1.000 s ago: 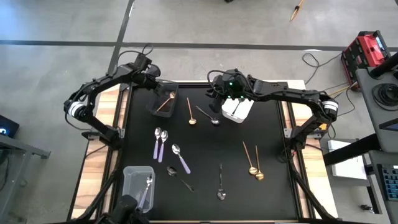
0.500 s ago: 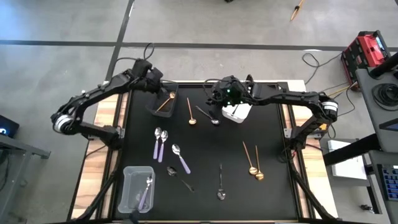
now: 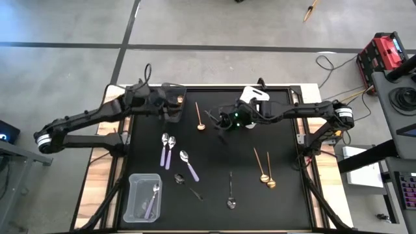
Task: Sort silverware by color (type)
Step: Put the purple spoon into the transparent bin
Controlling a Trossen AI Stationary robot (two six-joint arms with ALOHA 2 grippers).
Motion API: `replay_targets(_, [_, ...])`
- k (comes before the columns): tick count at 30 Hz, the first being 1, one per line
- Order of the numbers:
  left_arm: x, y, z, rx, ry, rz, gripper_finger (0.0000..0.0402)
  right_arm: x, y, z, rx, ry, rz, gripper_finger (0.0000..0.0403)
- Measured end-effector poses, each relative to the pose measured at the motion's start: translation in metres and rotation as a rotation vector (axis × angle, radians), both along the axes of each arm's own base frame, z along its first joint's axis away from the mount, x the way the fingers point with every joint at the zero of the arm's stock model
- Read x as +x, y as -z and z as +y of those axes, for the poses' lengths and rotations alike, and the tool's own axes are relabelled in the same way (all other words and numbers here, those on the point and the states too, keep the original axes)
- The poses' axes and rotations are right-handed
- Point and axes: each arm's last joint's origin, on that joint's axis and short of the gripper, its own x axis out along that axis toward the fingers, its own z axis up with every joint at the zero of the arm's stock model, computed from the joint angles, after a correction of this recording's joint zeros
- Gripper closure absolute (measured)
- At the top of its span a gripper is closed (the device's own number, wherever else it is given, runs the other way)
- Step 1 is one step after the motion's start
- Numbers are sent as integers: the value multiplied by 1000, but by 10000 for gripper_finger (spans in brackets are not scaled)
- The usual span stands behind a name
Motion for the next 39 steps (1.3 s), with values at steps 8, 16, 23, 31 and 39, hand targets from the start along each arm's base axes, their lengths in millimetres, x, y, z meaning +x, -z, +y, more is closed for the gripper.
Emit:
replay_targets(8, [3,4,-29,-37,107,-148,315,1,3,36,99,-15,27,332])
replay_targets(16, [11,16,-54,-91,226,-293,315,-3,5,69,182,-29,72,333])
replay_targets(23, [13,13,-64,-89,279,-313,315,-5,6,87,182,-20,73,333])
replay_targets(31, [13,12,-64,-54,288,-311,315,-5,5,87,106,97,44,333])
replay_targets(39, [13,13,-64,-7,299,-303,315,13,14,88,75,104,-8,333])
